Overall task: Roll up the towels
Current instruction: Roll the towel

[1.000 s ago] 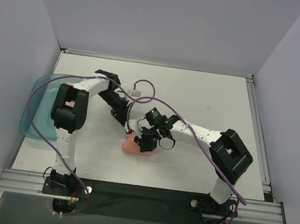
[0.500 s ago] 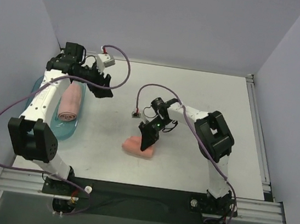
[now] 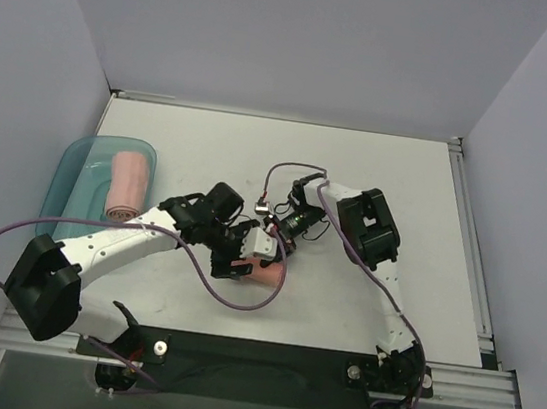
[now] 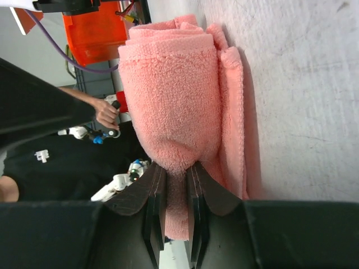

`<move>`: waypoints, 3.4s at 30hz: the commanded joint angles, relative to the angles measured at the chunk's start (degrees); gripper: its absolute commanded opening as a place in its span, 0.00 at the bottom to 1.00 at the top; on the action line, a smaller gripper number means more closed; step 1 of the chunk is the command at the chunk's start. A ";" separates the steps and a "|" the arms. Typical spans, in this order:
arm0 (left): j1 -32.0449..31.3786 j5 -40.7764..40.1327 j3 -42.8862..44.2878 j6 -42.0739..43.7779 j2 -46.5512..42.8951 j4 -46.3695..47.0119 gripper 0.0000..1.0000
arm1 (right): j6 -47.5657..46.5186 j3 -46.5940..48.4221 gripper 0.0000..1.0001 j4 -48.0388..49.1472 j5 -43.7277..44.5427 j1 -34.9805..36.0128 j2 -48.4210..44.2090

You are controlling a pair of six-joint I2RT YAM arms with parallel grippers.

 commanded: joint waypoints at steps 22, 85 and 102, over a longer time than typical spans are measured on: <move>-9.67 -5.67 -3.21 -6.36 16.96 10.77 0.41 | 3.33 6.36 0.32 -4.13 9.16 -4.68 -3.94; -8.70 -18.14 0.05 -17.29 10.99 15.59 0.87 | 39.37 -22.28 0.00 29.10 7.50 -7.93 -17.93; -15.30 -28.78 -0.74 -10.42 19.86 22.28 0.78 | 38.49 -20.17 0.00 26.99 5.75 -8.02 -16.69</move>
